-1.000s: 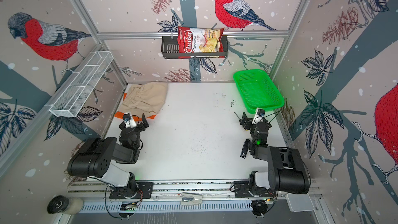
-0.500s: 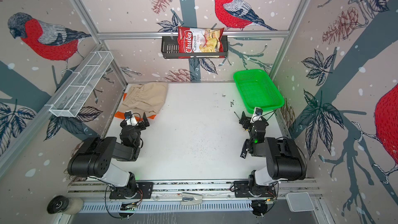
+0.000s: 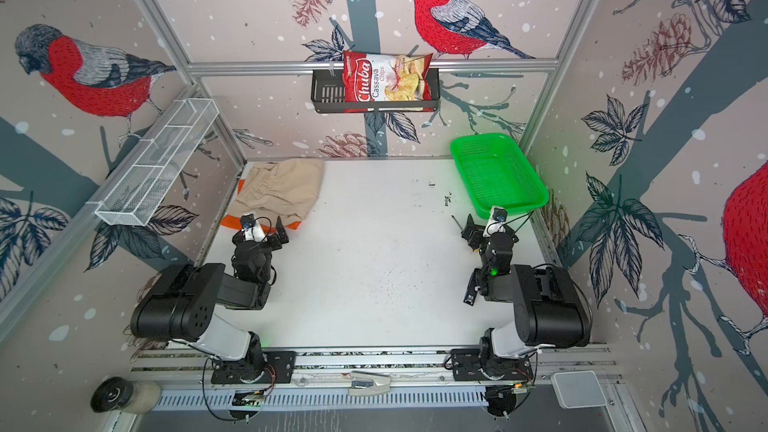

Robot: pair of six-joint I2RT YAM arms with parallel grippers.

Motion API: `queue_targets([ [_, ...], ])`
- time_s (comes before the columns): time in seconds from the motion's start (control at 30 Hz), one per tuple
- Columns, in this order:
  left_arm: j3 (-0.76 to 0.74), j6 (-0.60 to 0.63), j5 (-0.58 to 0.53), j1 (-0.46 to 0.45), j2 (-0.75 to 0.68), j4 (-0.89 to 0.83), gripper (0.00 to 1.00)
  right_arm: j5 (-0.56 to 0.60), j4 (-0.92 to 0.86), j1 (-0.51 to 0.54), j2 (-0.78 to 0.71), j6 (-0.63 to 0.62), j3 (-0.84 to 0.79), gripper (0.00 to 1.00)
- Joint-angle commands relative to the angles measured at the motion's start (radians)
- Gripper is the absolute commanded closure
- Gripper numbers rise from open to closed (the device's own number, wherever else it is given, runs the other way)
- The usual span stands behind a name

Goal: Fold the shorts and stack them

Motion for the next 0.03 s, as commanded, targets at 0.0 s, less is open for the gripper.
queue_targets([
  [0.0,-0.005,0.010,0.010,0.000,-0.002,0.025,0.01,0.012,0.023,0.000,0.001,-0.006,0.005,0.00],
])
